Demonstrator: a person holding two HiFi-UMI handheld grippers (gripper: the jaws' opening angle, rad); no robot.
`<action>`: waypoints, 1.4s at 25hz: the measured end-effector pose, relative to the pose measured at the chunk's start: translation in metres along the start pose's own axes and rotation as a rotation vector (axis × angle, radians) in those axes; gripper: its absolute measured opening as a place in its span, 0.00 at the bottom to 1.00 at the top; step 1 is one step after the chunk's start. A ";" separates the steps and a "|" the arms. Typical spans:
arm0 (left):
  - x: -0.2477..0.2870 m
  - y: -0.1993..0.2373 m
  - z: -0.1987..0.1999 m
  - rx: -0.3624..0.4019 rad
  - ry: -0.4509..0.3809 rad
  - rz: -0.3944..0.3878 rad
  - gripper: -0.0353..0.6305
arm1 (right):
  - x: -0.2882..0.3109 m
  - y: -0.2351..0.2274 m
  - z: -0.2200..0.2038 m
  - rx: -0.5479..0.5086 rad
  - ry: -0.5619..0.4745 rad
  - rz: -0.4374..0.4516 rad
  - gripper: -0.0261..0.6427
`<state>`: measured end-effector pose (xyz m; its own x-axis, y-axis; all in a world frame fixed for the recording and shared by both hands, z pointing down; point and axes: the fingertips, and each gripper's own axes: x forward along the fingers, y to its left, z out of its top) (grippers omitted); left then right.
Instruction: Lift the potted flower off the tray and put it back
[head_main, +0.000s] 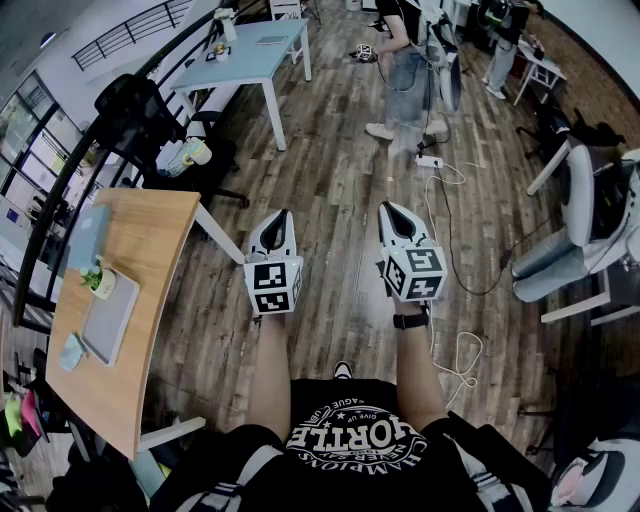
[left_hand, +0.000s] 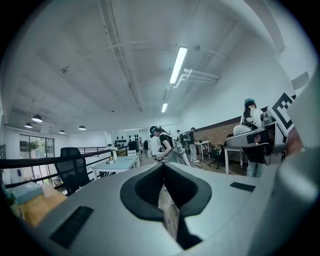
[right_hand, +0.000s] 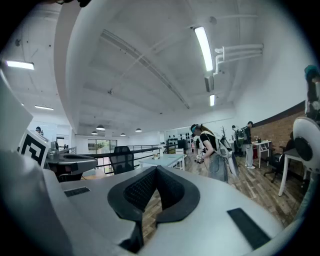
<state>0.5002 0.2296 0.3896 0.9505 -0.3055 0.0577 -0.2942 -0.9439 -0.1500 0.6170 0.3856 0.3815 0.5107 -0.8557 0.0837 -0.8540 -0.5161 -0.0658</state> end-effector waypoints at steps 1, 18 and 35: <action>-0.002 0.001 -0.002 -0.001 0.006 0.005 0.08 | 0.001 0.003 -0.002 0.005 0.004 0.009 0.06; -0.090 0.088 -0.037 0.003 0.047 0.222 0.08 | 0.058 0.120 -0.038 0.072 0.075 0.274 0.07; -0.281 0.241 -0.080 -0.018 0.131 0.658 0.08 | 0.088 0.388 -0.053 0.058 0.132 0.758 0.07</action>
<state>0.1541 0.0780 0.4163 0.5529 -0.8294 0.0798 -0.8107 -0.5576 -0.1785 0.3254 0.1118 0.4165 -0.2306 -0.9665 0.1125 -0.9572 0.2046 -0.2046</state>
